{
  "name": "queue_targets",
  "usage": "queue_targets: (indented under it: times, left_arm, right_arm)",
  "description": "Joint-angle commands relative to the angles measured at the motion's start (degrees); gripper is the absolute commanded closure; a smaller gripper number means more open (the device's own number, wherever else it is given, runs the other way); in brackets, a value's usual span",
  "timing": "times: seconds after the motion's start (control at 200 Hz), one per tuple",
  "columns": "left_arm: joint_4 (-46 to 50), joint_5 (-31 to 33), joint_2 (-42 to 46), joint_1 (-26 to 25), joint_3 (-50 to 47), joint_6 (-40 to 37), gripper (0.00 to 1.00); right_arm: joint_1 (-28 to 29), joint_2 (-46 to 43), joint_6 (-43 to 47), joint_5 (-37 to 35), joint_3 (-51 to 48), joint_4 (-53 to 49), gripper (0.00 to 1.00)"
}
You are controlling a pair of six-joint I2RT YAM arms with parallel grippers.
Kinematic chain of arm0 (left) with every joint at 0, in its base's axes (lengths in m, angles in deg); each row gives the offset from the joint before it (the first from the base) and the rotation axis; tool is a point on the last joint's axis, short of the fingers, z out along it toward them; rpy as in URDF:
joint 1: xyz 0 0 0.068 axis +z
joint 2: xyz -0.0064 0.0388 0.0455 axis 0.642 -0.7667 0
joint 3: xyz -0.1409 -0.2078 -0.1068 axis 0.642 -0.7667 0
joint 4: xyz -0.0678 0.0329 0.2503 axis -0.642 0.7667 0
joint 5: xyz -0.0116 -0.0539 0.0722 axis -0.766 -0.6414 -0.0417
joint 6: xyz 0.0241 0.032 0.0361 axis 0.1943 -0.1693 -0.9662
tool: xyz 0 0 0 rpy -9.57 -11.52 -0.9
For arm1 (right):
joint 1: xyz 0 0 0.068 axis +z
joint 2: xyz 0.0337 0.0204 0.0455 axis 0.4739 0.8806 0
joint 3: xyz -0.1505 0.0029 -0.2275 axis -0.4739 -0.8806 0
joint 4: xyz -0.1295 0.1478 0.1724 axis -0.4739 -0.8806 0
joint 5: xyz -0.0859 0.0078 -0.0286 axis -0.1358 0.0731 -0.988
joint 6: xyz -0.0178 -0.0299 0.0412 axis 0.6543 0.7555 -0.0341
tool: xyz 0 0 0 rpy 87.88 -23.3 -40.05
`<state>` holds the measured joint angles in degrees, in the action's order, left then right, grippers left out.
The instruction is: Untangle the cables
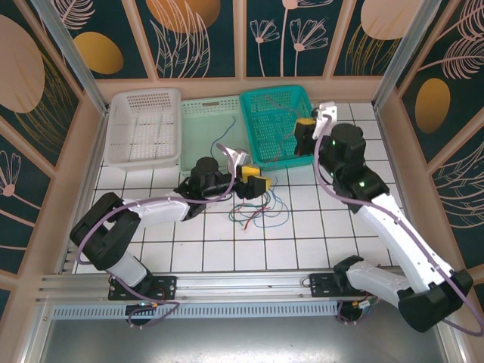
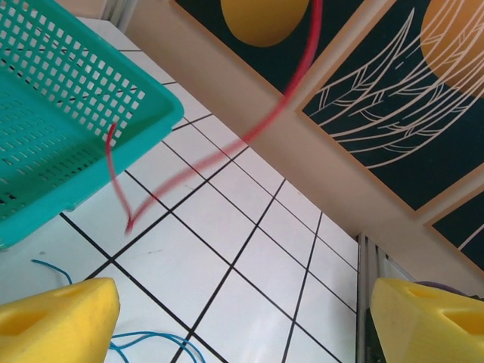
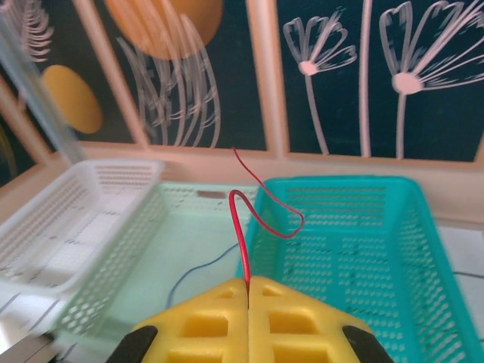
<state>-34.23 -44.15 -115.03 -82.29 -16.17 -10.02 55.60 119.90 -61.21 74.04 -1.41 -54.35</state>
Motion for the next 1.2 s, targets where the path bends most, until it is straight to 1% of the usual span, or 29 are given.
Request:
queue_targets:
  times: [0.0,0.025,0.05,0.185,0.31,0.41,0.54,0.641,0.736,0.796,0.846,0.881,0.906,0.926,0.951,0.956,0.966,0.981,1.006,1.031,1.066,1.091,1.126,1.196]
  left_arm:
    - [-0.31,2.61,3.07,-0.3,-1.88,-1.85,0.12]
    - [-0.11,3.18,3.55,-0.32,-2.21,-2.09,0.11]
    - [0.24,3.83,4.03,-0.37,-2.58,-2.36,0.11]
    - [2.11,6.63,6.6,-0.37,-4.05,-3.78,0.07]
    - [3.75,8.11,8.01,-0.3,-4.83,-4.83,0.06]
    - [4.95,8.9,8.71,-0.35,-5.21,-5.19,0.06]
    - [6.3,11.31,9.57,-0.31,-6.52,-4.4,0.06]
    - [7.45,15.46,10.27,-0.39,-8.02,-3.15,0.06]
    - [8.59,16.7,10.9,-0.35,-8.64,-3.35,0.04]
    - [9.44,17.71,11.23,-0.33,-8.73,-3.48,0.02]
    - [9.69,18.4,11.44,-0.29,-8.87,-3.53,0.02]
    - [9.63,18.66,11.55,-0.36,-8.97,-3.55,0.02]
    - [9.48,18.92,11.59,-0.29,-9.01,-3.41,0.01]
    - [9.31,19.09,11.63,-0.3,-9.07,-3.24,0.02]
    - [9.18,19.33,11.61,-0.36,-9.18,-3.03,0.01]
    - [9.17,19.4,11.58,-0.36,-9.21,-3.02,0.01]
    - [9.12,19.46,11.62,-0.37,-9.2,-2.9,0.02]
    - [9.08,19.67,11.56,-0.3,-9.23,-2.78,0.02]
    - [8.99,19.91,11.54,-0.3,-9.23,-2.59,0.02]
    - [9.03,20.28,11.46,-0.33,-9.23,-2.53,0.02]
    - [9.15,20.77,11.24,-0.34,-9.15,-2.32,0.01]
    - [9.37,21.3,11.1,-0.34,-9.02,-2.21,0.01]
    - [9.92,22.05,10.9,-0.36,-8.84,-1.89,0.01]
    - [11.38,23.44,10.43,-0.31,-8.29,-1.42,0.01]
  right_arm:
    - [-3.73,4.14,4.01,1.88,3.54,1.21,1.0]
    - [-4.85,5.29,4.41,2.1,4.15,1.67,1.0]
    - [-5.98,6.67,4.62,4.01,4.73,1.89,1.0]
    - [-11.55,15.51,4.81,9.43,8.51,2.59,1.0]
    - [-15.46,24.78,4.96,14.26,12.3,3.01,1.0]
    - [-16.76,30.79,4.76,18.03,14.0,4.67,1.0]
    - [-16.6,34.57,3.52,21.3,14.08,7.35,1.0]
    - [-16.56,37.57,2.54,21.49,15.66,6.67,1.0]
    - [-16.58,41.12,1.88,20.85,18.29,3.66,1.0]
    - [-16.48,43.34,1.22,18.96,20.68,0.48,0.98]
    - [-16.56,45.01,0.18,16.54,22.62,-2.14,0.97]
    - [-16.59,45.86,-0.22,15.42,23.68,-3.45,0.93]
    - [-16.58,46.27,-0.41,15.1,24.28,-4.22,0.87]
    - [-16.57,46.46,-0.5,15.04,24.6,-4.61,0.78]
    - [-16.52,46.49,-0.6,15.25,24.83,-4.98,0.64]
    - [-16.51,46.45,-0.6,15.34,24.87,-5.03,0.62]
    - [-16.52,46.43,-0.53,15.62,24.85,-5.11,0.54]
    - [-16.56,46.38,-0.44,16.04,24.78,-5.03,0.45]
    - [-16.49,46.02,-0.42,16.45,24.53,-4.88,0.33]
    - [-16.41,45.55,-0.42,16.55,24.04,-4.32,0.25]
    - [-16.32,44.46,-0.06,16.73,23.05,-3.17,0.18]
    - [-16.25,43.57,0.09,16.74,22.05,-2.2,0.15]
    - [-16.13,42.36,0.35,16.85,20.78,-0.78,0.12]
    - [-15.9,39.45,0.52,17.35,18.05,1.27,0.1]
